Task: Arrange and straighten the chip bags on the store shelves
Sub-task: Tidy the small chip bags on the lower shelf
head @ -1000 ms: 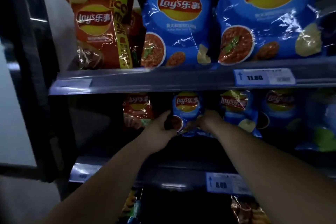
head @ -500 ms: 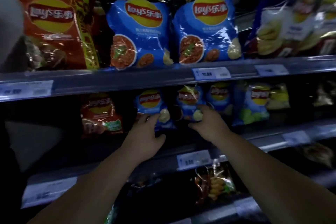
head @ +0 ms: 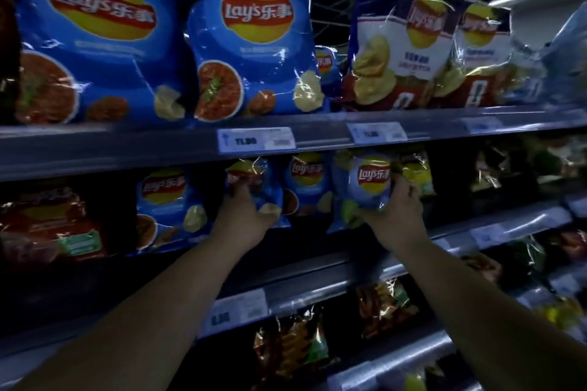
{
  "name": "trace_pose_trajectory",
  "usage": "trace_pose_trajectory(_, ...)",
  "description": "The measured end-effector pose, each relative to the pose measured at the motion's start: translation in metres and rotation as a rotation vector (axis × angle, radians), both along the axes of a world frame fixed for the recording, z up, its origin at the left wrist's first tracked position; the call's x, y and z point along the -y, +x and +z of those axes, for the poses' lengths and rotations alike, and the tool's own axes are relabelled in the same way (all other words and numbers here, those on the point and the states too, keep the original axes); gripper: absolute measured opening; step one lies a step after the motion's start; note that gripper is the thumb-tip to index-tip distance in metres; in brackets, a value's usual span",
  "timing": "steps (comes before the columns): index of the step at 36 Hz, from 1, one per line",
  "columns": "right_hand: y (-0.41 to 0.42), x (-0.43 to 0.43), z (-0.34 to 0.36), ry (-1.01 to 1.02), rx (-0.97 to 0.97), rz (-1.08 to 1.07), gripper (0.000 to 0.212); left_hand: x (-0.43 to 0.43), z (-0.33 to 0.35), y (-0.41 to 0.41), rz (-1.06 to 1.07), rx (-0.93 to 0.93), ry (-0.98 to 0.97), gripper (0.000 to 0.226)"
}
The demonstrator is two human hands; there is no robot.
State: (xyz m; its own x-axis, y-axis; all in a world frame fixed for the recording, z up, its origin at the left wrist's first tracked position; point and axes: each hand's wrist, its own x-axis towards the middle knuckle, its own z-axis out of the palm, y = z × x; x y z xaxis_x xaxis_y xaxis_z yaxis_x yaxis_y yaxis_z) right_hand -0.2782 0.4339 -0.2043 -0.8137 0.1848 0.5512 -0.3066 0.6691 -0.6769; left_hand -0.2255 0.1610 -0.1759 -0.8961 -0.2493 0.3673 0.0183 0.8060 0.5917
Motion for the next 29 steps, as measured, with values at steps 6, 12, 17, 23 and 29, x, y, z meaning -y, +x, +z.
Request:
trace_pose_trajectory(6, -0.04, -0.019, 0.003, -0.043, 0.092, 0.186, 0.132, 0.012, -0.003, -0.058, 0.325, 0.082, 0.189, 0.143)
trace_pose_trajectory(12, -0.063, -0.006, -0.002, -0.009, 0.125, 0.354, 0.153, 0.004, -0.007, -0.053, 0.365, 0.037, 0.096, 0.125)
trace_pose_trajectory(17, -0.065, 0.002, -0.006, 0.157, 0.111, 0.322, 0.144, -0.022, -0.001, -0.033, 0.456, 0.011, -0.068, 0.135)
trace_pose_trajectory(23, -0.055, 0.002, -0.01, 0.2, 0.058, 0.317, 0.138, -0.044, -0.007, -0.026, 0.493, -0.042, -0.476, 0.125)
trace_pose_trajectory(29, -0.052, -0.005, -0.012, 0.189, 0.065, 0.347, 0.137, -0.045, -0.011, -0.045, 0.332, 0.097, -0.753, 0.108)
